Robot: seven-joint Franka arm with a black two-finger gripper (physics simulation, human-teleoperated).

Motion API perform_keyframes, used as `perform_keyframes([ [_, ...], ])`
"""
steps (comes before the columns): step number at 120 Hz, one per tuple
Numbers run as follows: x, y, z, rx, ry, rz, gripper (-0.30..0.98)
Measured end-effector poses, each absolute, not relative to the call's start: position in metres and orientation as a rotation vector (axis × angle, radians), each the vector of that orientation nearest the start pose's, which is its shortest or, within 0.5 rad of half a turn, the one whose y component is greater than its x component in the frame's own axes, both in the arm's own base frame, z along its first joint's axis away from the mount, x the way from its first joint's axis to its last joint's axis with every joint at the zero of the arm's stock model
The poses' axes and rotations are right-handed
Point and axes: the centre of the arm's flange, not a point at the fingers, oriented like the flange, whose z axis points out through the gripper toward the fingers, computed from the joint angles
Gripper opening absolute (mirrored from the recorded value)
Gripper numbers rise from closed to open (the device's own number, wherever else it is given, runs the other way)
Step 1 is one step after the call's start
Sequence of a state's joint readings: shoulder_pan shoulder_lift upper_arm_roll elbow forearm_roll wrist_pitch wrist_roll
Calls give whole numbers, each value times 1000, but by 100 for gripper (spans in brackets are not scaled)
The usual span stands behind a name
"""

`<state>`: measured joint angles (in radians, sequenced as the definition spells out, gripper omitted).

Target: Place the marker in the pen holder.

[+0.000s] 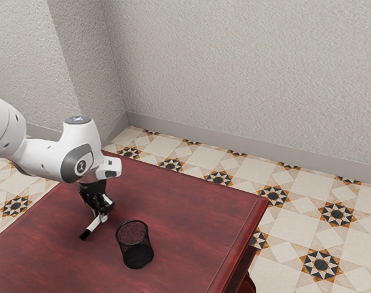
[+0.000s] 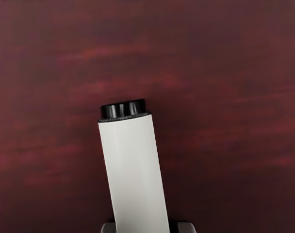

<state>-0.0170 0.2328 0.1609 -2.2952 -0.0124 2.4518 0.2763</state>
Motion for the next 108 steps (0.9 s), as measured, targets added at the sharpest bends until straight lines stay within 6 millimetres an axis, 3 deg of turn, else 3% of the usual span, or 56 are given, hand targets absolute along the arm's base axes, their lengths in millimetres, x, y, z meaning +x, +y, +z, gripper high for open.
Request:
perform_keyframes([
  [13, 517, 75, 247, -3117, 197, 107, -2],
  [23, 519, 75, 262, -3114, 194, 55, -5],
  [34, 523, 67, 298, -3108, 196, -108, -6],
  [45, 516, 44, 339, -3086, 237, -337, -8],
  [56, 495, 14, 387, -3039, 303, -582, -9],
  [69, 469, -17, 425, -2976, 383, -790, -10],
  [84, 445, -40, 436, -2926, 447, -909, -10],
  [108, 431, -102, 426, -2917, 585, -959, -10],
])
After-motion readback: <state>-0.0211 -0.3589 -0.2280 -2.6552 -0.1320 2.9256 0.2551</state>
